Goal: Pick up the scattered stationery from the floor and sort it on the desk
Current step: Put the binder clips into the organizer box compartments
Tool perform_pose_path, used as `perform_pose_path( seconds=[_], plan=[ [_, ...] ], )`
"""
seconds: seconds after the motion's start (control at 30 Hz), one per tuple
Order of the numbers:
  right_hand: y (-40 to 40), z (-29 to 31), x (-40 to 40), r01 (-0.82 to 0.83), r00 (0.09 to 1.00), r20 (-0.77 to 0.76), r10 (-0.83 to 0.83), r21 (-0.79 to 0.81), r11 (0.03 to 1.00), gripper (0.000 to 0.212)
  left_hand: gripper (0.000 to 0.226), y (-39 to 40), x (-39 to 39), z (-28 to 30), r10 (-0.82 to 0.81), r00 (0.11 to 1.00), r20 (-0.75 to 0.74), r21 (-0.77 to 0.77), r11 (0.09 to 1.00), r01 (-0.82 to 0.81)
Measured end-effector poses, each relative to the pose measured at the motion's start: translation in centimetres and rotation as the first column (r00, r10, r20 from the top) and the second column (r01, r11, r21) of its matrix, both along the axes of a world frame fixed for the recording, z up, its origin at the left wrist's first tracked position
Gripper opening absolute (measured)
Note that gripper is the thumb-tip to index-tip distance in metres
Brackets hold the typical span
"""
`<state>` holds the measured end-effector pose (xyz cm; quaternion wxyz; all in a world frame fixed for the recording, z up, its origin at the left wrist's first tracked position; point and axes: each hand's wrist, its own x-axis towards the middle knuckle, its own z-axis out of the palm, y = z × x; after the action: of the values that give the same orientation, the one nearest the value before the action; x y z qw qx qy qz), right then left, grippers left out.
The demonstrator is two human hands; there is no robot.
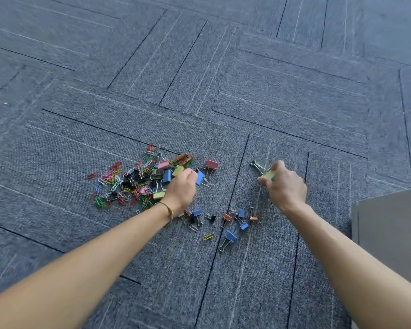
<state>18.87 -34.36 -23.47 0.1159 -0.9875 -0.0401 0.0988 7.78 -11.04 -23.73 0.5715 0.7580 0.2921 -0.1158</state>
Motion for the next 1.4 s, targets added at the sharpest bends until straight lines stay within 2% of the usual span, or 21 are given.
perform_pose_path(
  seconds=[0.07, 0.23, 0.3, 0.37, 0.43, 0.5, 0.6, 0.7, 0.8, 0.9, 1.07, 1.17, 1.4],
  plan=[
    [0.3, 0.2, 0.0, -0.028, 0.999, -0.026, 0.027, -0.033, 0.999, 0.047, 0.031, -0.1, 0.4, 0.3, 0.041, 0.999, -0.021, -0.11, 0.993, -0.043],
    [0.9, 0.5, -0.1, -0.078, 0.996, -0.051, 0.073, -0.089, 0.993, 0.049, 0.044, -0.9, 1.3, 0.9, 0.043, 0.998, -0.039, -0.254, 0.966, -0.051],
    [0.8, 0.4, 0.1, -0.023, 0.993, -0.12, 0.023, 0.005, 1.0, 0.047, 0.043, -1.3, 1.7, 1.1, 0.037, 0.999, -0.038, -0.294, 0.955, -0.047],
    [0.7, 0.4, 0.4, 0.142, 0.958, -0.273, -0.088, 0.187, 0.972, 0.045, 0.041, -1.6, 2.2, 1.2, 0.022, 0.999, -0.042, -0.322, 0.946, -0.034],
    [0.5, 0.0, 0.3, 0.306, 0.892, -0.428, -0.144, 0.34, 0.889, 0.038, 0.038, -1.8, 2.6, 1.0, -0.016, 0.999, -0.038, -0.372, 0.928, 0.001],
    [0.5, -0.1, -0.3, 0.391, 0.846, -0.514, -0.139, 0.422, 0.818, 0.028, 0.035, -2.0, 2.8, 0.8, -0.047, 0.998, -0.031, -0.443, 0.896, 0.029],
    [1.3, 0.8, -1.2, 0.533, 0.774, -0.626, -0.099, 0.559, 0.636, 0.011, 0.035, -2.4, 3.5, 1.2, -0.047, 0.999, -0.019, -0.492, 0.87, 0.031],
    [2.4, 2.9, -1.0, 0.646, 0.711, -0.702, -0.047, 0.625, 0.438, 0.015, 0.035, -2.6, 4.2, 2.4, -0.019, 1.0, 0.004, -0.532, 0.846, 0.018],
    [3.8, 6.6, -0.3, 0.7, 0.675, -0.737, 0.019, 0.649, 0.298, 0.016, 0.035, -2.8, 5.5, 4.9, -0.011, 1.0, 0.005, -0.592, 0.805, 0.012],
    [5.3, 11.9, 0.7, 0.663, 0.723, -0.69, 0.012, 0.7, 0.266, 0.026, 0.039, -3.3, 7.6, 9.4, -0.006, 0.999, 0.033, -0.565, 0.825, 0.024],
    [5.6, 23.4, 1.3, 0.58, 0.814, -0.563, -0.141, 0.777, 0.245, 0.037, 0.042, -5.1, 10.2, 20.0, 0.052, 0.994, 0.094, -0.455, 0.89, -0.004],
    [5.1, 31.2, 0.6, 0.549, 0.834, -0.512, -0.205, 0.807, 0.219, 0.038, 0.046, -6.1, 10.6, 28.3, 0.079, 0.988, 0.133, -0.434, 0.901, -0.014],
    [3.7, 51.5, -1.6, 0.491, 0.844, -0.434, -0.315, 0.862, 0.129, 0.04, 0.032, -9.2, 10.5, 49.8, 0.055, 0.963, 0.265, -0.299, 0.954, 0.028]
  ],
)
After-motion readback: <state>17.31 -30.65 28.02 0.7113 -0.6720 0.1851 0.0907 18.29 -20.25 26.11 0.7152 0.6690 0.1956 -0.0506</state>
